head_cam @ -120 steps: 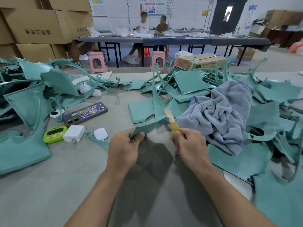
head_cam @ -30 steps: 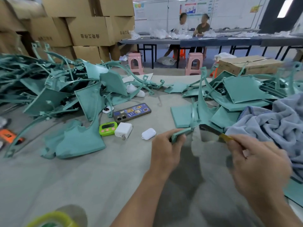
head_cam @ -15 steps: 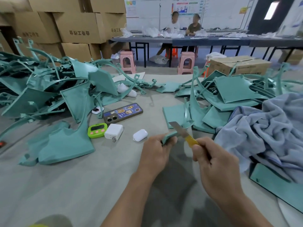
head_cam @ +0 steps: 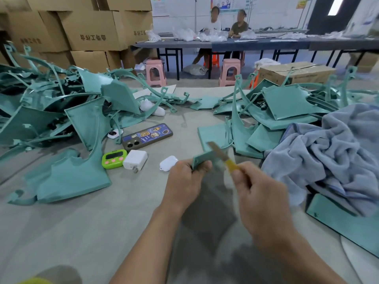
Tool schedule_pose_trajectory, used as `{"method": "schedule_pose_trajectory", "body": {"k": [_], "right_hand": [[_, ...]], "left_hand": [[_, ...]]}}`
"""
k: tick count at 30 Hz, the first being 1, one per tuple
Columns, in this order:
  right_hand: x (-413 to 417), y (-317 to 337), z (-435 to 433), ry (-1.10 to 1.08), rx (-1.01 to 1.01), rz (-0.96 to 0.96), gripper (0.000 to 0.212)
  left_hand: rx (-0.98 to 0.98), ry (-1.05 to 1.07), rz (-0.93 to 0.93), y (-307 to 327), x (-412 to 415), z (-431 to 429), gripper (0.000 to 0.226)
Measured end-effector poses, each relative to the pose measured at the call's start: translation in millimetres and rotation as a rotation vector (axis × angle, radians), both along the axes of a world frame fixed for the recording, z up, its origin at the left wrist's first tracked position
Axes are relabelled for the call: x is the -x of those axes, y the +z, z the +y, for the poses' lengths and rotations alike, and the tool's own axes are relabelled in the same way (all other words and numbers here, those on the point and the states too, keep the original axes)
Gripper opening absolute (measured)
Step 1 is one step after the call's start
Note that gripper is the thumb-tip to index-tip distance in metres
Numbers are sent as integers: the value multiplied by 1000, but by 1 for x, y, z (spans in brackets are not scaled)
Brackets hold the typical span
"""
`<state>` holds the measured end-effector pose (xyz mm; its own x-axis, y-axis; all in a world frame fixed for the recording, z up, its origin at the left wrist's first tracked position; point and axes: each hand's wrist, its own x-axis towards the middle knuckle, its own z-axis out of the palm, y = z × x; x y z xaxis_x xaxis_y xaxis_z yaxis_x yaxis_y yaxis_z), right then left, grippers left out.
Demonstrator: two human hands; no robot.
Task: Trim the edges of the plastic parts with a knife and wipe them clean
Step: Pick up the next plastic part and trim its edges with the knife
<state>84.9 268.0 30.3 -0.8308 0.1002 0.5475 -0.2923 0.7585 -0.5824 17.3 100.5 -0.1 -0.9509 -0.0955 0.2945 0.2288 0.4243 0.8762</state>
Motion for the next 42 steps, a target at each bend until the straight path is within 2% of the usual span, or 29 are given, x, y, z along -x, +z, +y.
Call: {"method": "schedule_pose_trajectory", "body": {"k": [1,3,5,7,10,12,16,19,22,24,26,29,32,34,35,38,39,41,42], "right_hand": [[3,1,5,-55,26,5,21],[-1,4,8,-29,67,78,21],[-10,6,-2,86,12,108,19],[-10,3,-13,91,-59,75,19],[4,1,0,-67,39,41,20],[7,2,13,-73,149,38,21],[9,-3,12,86,165,-47,24],[24,-6,23,-24,122,-131,24],[28,-3,39,-101,170,-62,24],[24,-3,37,6,152,-29,20],[23,-5,35,69,110,-85,19],[29,-2,48,-63,149,-53,19],[21,0,51,36,169,10,16],[19,-5,45,109,104,-74,18],[23,-7,46,69,95,-105,21],[34,-6,62,-114,176,-100,25],[35,-7,68,-115,221,-87,24],[33,-9,72,-65,310,-82,25],[32,-10,71,-32,348,-98,25]], "left_hand": [[2,-8,8,0,-1,-1,44],[-16,6,8,0,-1,-1,43],[-17,34,-10,1,2,1,35],[-2,49,-21,1,3,1,22],[12,23,-11,3,-1,-1,38],[10,23,-15,5,-3,-2,48],[2,17,-31,6,-1,-2,36],[28,-2,-37,3,-1,-4,35],[44,-22,-19,2,-1,-5,46],[56,-8,13,2,-1,-5,34],[64,-5,8,2,0,-5,17],[81,-37,38,3,-2,-5,33],[68,-78,25,6,-3,-6,36],[98,-110,18,8,-4,-9,38],[100,-144,18,10,-6,-9,37],[107,-162,29,14,-9,-14,33],[84,-125,0,15,-8,-18,30],[-20,-129,-102,17,-7,-32,7],[13,-188,-105,18,-7,-41,9]]}}
